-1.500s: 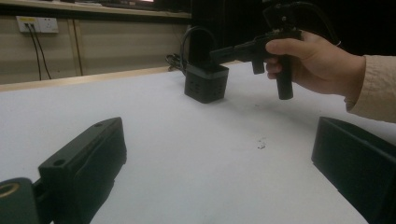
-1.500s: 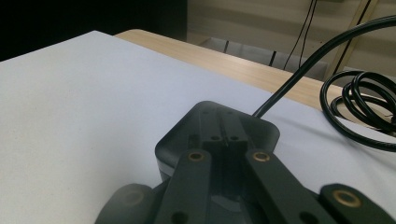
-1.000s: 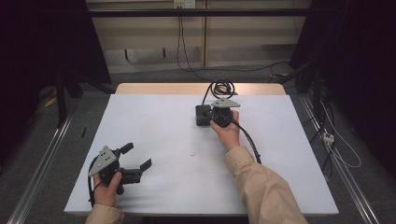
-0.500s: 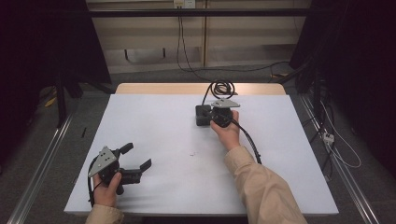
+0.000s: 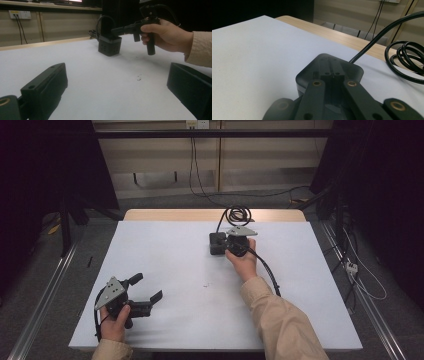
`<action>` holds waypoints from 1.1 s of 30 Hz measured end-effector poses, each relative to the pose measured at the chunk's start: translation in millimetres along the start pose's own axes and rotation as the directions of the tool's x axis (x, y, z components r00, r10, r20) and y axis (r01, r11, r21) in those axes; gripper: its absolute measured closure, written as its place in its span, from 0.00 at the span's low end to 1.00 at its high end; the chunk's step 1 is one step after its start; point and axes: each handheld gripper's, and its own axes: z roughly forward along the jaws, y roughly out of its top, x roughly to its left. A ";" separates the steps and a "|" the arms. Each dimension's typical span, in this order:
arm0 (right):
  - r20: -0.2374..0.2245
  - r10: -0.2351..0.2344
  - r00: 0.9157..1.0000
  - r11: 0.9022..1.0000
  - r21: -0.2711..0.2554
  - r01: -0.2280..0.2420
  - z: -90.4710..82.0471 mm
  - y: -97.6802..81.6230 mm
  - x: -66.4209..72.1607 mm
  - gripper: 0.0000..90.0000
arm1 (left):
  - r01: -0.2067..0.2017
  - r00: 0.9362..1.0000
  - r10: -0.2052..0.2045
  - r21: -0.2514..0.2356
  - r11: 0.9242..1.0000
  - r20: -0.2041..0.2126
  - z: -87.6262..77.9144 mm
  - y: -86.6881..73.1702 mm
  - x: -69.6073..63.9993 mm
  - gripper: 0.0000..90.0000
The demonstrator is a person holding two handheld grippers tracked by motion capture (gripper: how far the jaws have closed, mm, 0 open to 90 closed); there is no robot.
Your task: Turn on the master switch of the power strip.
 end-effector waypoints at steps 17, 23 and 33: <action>0.004 -0.013 1.000 1.000 0.002 0.013 0.0 -0.5 0.8 1.00 | 0.005 1.000 -0.005 -0.001 1.000 0.001 -0.1 -0.3 -0.7 0.03; 0.010 -0.025 1.000 1.000 0.004 0.025 0.1 -0.5 1.7 1.00 | 0.006 1.000 -0.006 0.000 1.000 0.001 0.0 -0.4 -0.9 0.03; 0.019 -0.025 1.000 1.000 0.004 0.025 0.2 -0.6 3.1 1.00 | 0.006 1.000 -0.006 0.000 1.000 0.001 -0.4 -0.5 -1.1 0.03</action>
